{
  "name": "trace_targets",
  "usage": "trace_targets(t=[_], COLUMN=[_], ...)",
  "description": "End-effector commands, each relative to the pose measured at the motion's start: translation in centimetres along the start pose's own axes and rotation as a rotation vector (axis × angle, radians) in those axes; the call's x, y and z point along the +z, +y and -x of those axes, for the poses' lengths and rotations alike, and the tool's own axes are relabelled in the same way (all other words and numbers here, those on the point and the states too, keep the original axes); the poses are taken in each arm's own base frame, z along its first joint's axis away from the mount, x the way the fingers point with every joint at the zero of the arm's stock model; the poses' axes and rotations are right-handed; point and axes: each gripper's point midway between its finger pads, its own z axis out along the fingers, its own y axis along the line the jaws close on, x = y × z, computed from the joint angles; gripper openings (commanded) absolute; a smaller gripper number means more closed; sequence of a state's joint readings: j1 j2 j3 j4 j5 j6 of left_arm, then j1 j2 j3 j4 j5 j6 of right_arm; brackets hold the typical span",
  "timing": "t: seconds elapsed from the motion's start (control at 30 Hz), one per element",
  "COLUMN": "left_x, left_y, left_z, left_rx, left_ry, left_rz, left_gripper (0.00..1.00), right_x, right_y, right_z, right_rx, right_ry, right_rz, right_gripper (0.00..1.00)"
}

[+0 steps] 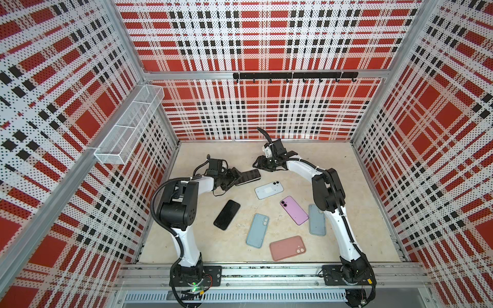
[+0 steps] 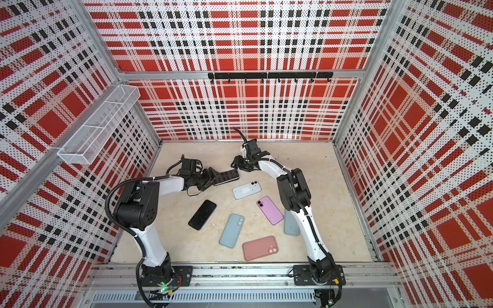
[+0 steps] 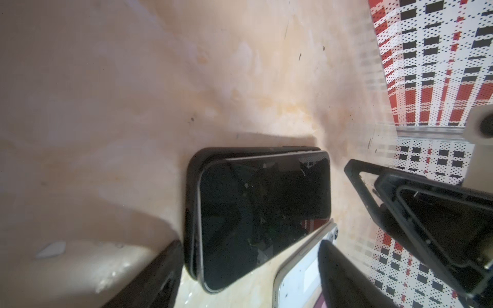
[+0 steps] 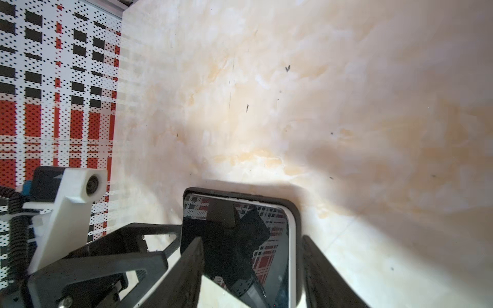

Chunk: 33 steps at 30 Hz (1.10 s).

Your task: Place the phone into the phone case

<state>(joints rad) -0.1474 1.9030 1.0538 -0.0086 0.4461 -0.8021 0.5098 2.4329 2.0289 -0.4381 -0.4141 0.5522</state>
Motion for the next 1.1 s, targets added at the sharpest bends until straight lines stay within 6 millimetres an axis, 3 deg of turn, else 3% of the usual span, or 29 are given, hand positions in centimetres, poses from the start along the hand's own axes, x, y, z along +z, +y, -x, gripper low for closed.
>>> trace_targets(t=[0.0, 0.1, 0.43, 0.67, 1.07], left_x=[0.0, -0.4, -0.1, 0.0, 0.6], left_y=[2.4, 2.9, 2.8, 1.2, 0.9], left_z=[-0.9, -1.2, -1.8, -1.5, -1.5], left_rx=[-0.024, 0.004, 0.073, 0.089, 0.089], left_ry=[0.032, 0.046, 0.073, 0.055, 0.051], left_rz=[0.131, 0.197, 0.285, 0.235, 0.223], left_gripper=[0.75, 0.65, 0.61, 0.61, 0.58], right_x=[-1.8, -1.6, -1.0, -1.0, -0.4], right_y=[0.3, -0.4, -1.1, -1.3, -0.2], right_z=[0.7, 0.0, -1.8, -2.7, -3.8], right_rx=[-0.063, -0.070, -0.075, -0.075, -0.080], right_ry=[-0.035, -0.012, 0.039, 0.046, 0.056], right_rz=[-0.035, -0.051, -0.027, -0.020, 0.003], right_gripper=[0.58, 0.57, 0.56, 0.51, 0.24])
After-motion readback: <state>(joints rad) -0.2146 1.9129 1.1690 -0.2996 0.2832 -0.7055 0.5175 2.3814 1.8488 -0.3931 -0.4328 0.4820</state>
